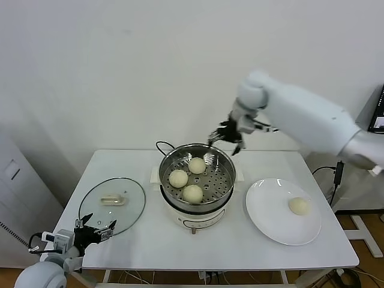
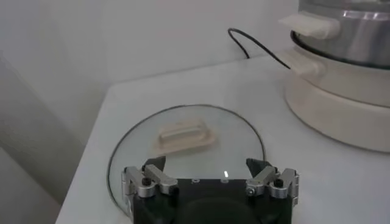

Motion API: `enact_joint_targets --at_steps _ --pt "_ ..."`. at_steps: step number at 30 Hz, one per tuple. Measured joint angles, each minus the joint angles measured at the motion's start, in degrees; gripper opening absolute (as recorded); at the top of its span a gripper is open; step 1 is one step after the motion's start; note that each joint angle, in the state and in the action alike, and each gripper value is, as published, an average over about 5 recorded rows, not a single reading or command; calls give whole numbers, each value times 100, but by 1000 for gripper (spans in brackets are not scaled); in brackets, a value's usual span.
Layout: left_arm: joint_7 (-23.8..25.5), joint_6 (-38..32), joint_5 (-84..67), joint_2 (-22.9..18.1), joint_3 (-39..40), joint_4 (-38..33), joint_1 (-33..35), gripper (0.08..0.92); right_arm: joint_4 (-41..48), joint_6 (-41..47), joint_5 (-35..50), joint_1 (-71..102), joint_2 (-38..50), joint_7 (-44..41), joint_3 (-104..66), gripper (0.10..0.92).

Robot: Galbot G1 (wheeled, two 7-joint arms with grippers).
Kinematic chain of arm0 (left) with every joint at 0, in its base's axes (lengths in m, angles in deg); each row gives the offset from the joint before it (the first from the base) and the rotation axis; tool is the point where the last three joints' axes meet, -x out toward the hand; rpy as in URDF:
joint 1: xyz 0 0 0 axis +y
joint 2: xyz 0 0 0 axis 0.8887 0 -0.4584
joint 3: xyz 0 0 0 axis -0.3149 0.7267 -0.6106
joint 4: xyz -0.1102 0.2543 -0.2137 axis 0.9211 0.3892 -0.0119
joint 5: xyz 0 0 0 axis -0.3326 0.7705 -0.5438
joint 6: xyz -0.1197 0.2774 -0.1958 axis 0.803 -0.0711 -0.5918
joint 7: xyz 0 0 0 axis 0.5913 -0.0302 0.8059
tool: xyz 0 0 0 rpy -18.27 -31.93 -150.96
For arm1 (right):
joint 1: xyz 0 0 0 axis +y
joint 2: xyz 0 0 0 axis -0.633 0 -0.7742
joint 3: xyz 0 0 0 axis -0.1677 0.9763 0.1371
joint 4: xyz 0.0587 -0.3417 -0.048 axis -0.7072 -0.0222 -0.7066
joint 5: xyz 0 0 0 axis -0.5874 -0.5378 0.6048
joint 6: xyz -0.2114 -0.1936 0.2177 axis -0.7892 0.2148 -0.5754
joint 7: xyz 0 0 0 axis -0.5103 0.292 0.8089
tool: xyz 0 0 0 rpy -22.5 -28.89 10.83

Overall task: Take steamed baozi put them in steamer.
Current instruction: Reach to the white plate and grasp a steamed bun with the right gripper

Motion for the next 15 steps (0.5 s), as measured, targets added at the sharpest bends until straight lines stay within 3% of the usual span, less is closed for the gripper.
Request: enact_joint_targets --at_steps 15 --pt "0 21 -71 0 -89 21 11 823 924 2264 691 328 1121 -243 233 823"
